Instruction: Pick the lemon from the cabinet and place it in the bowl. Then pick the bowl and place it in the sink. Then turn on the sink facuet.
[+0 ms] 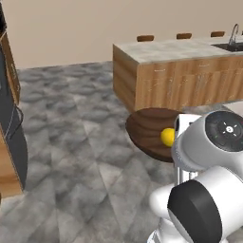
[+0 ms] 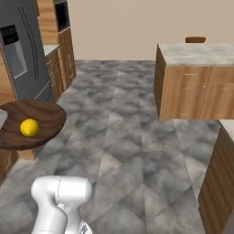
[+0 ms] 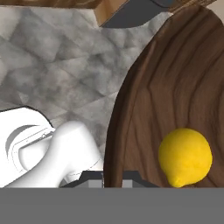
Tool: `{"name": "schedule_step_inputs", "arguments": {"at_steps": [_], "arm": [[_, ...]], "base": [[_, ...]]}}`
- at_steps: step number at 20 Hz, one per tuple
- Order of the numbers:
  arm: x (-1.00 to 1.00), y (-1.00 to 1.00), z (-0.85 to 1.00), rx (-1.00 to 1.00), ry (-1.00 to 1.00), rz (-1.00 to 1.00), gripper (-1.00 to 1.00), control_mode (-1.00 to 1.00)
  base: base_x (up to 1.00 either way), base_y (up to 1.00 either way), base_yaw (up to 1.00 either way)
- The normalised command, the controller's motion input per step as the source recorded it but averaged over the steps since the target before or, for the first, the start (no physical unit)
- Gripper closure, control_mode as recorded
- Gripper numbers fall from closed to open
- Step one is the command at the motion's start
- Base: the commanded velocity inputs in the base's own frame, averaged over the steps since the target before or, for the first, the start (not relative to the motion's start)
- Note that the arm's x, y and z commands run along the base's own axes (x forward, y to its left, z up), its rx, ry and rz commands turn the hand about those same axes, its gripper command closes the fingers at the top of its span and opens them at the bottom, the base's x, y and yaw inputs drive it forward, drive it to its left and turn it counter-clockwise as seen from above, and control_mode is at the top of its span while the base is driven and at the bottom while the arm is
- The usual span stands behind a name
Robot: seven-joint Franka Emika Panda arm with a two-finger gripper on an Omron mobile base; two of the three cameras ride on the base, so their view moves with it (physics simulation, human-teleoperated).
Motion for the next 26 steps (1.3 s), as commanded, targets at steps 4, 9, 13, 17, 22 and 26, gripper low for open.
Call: {"name": "schedule_step_inputs", "arguments": {"at_steps": [4,9,13,17,22,26], "arm": [[0.0,0.0,0.0,0.0,0.0,0.0,1.0,1.0],[0.0,0.0,0.0,0.0,0.0,0.0,1.0,1.0],[0.0,0.0,0.0,0.0,0.0,0.0,1.0,1.0],[0.0,0.0,0.0,0.0,0.0,0.0,1.0,1.0],[0.0,0.0,0.0,0.0,0.0,0.0,1.0,1.0],[0.0,0.0,0.0,0.0,0.0,0.0,1.0,1.0]], "base": [[0.06,0.0,-0.59],[0.47,0.02,-0.55],[1.0,0.08,-0.22],[1.0,0.28,-0.05],[1.0,0.41,0.0],[1.0,0.35,0.0]]}}
